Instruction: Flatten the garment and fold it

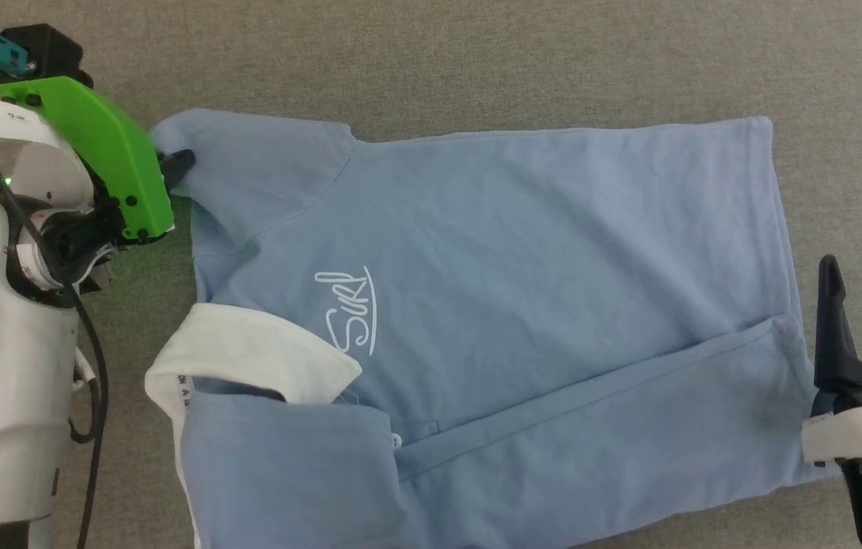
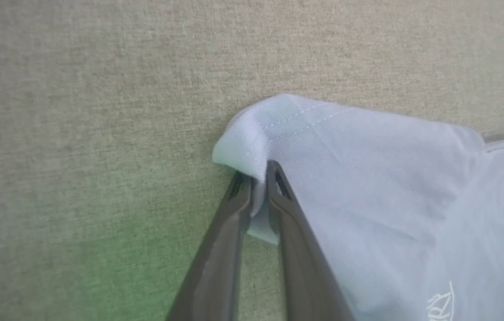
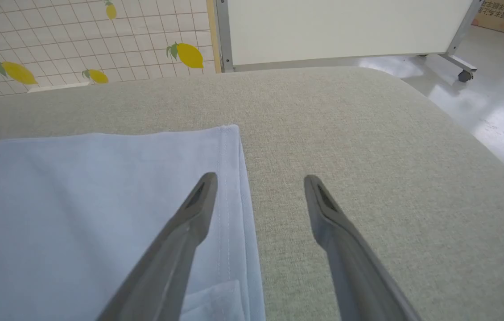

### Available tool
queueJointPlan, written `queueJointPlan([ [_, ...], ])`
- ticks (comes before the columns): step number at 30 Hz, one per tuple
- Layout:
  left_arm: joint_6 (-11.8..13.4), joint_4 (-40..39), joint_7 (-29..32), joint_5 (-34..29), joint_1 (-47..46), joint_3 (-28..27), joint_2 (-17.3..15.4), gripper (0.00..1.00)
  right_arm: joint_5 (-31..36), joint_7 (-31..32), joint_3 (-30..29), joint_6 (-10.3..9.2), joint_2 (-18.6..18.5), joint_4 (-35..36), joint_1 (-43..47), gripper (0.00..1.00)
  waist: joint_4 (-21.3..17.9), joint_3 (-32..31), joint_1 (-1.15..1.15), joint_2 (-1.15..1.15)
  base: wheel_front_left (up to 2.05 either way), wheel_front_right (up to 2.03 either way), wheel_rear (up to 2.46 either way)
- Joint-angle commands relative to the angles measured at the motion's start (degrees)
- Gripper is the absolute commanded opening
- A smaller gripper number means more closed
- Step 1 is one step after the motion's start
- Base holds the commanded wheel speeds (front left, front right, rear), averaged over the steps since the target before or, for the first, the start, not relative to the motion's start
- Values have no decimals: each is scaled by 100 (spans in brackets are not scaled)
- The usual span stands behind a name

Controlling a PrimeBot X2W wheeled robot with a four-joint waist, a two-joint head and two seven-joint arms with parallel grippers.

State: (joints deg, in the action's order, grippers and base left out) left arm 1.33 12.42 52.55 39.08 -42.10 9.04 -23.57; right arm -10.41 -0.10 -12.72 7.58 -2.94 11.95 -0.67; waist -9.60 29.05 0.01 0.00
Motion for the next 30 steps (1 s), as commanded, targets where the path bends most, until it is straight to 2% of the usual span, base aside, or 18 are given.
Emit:
queueJointPlan([
  [1, -51, 60, -5, 65, 48, 61, 92, 0, 145, 65, 9, -9, 3, 127, -220, 100, 31, -25, -1, 0, 0, 0, 0],
  [3, -82, 76, -131, 36, 46, 58, 94, 0, 256, 196, 19, -9, -85, 274, -403, 100, 55, -72, -1, 0, 0, 0, 0],
  [6, -150, 101, -328, -29, 33, 83, 95, 0, 34, 518, 28, -9, -314, 449, -838, 100, 99, -133, -1, 0, 0, 0, 0],
  [7, -312, 107, -586, -61, 10, 163, 155, 0, -508, 1696, 111, -9, -1013, 408, -1826, 100, 196, -180, -1, 0, 0, 0, 0],
  [10, -368, 84, -657, -58, -39, 196, 183, 0, -874, 2682, 91, -9, -1263, 59, -2414, 100, 264, -141, -1, 0, 0, 0, 0],
  [13, -399, 31, -674, -49, -114, 231, 208, 0, -1049, 3770, -17, -9, -1384, -519, -2910, 100, 343, -51, -1, 0, 0, 0, 0],
  [17, -418, -27, -696, -40, -209, 258, 232, 0, -1028, 4862, -83, -9, -1401, -1115, -3309, 100, 442, 88, -1, 0, 0, 0, 0],
  [20, -414, -55, -713, -38, -271, 265, 243, 0, -931, 5189, -34, -9, -1374, -1327, -3459, 100, 501, 196, -1, 0, 0, 0, 0],
  [25, -399, -65, -712, -51, -369, 301, 258, 0, -808, 5306, 36, -9, -1314, -1638, -3546, 100, 603, 349, -1, 0, 0, 0, 0],
  [26, -395, -64, -711, -53, -383, 307, 261, 0, -794, 5334, 39, -9, -1302, -1692, -3548, 76, 614, 366, -1, 0, 0, 0, 0],
  [27, -388, -63, -708, -56, -402, 314, 264, 0, -781, 5382, 34, -9, -1285, -1750, -3552, 42, 627, 387, -1, 0, 0, 0, 0],
  [28, -382, -61, -706, -58, -416, 320, 268, 0, -775, 5409, 48, -9, -1277, -1777, -3558, 24, 635, 399, -1, 0, 0, 0, 0],
  [29, -375, -61, -702, -59, -436, 326, 271, 0, -767, 5419, 64, -9, -1280, -1799, -3573, 0, 642, 419, -1, 0, 0, 0, 0],
  [30, -370, -59, -701, -60, -452, 329, 272, 0, -756, 5441, 88, -9, -1290, -1820, -3582, 0, 644, 429, -1, 0, 0, 0, 0],
])
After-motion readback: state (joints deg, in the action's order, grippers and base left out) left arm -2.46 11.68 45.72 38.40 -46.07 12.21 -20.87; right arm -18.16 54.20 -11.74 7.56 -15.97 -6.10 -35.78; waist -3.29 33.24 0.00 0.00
